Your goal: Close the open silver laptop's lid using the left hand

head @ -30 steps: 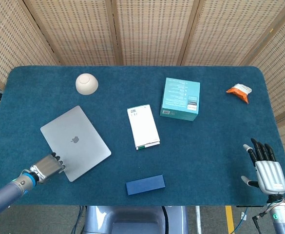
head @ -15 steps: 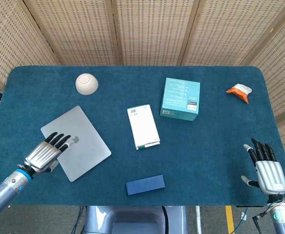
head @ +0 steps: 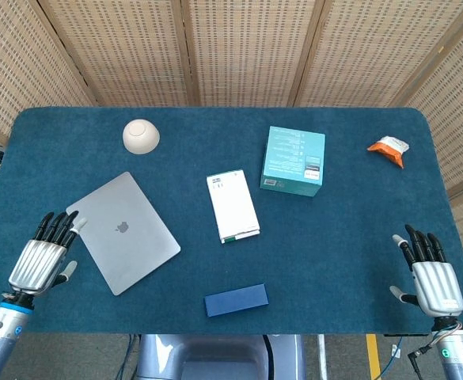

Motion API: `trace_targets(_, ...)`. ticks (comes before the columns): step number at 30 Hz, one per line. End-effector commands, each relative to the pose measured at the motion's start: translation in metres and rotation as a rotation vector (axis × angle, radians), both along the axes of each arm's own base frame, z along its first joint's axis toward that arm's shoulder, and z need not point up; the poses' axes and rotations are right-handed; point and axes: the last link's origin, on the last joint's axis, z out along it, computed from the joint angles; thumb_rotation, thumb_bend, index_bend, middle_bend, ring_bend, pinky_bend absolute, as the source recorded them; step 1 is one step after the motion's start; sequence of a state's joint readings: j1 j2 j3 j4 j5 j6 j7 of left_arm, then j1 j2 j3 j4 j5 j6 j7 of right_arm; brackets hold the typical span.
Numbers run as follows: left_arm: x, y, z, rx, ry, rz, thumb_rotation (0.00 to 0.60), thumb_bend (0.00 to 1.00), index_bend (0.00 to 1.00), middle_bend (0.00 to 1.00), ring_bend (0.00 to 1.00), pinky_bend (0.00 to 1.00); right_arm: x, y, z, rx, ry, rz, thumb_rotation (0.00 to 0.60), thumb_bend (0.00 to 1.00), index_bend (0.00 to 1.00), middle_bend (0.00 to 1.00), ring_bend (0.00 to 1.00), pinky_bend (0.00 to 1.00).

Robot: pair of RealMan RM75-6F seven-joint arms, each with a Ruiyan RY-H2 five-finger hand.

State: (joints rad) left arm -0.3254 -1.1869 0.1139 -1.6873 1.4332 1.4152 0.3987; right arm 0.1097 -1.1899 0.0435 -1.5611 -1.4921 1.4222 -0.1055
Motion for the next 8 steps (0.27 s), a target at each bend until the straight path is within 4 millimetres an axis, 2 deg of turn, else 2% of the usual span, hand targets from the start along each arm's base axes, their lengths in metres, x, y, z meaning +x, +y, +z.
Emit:
trace_targets(1, -0.0042, -0.0092, -0.0037, 0.045, -0.038, 0.023, 0.600, 0.35, 0.00, 0.00, 0.00, 0.00, 0.0009, 0.0002, -0.0003, 0.000, 0.003, 0.004, 0.600, 0.04, 0.14, 0.00, 0.00, 0.00)
trace_targets(8, -0.0106, -0.0181, -0.0060, 0.090, -0.067, 0.041, 0.600, 0.35, 0.00, 0.00, 0.00, 0.00, 0.0022, 0.0013, -0.0015, 0.000, 0.008, 0.011, 0.600, 0.04, 0.14, 0.00, 0.00, 0.00)
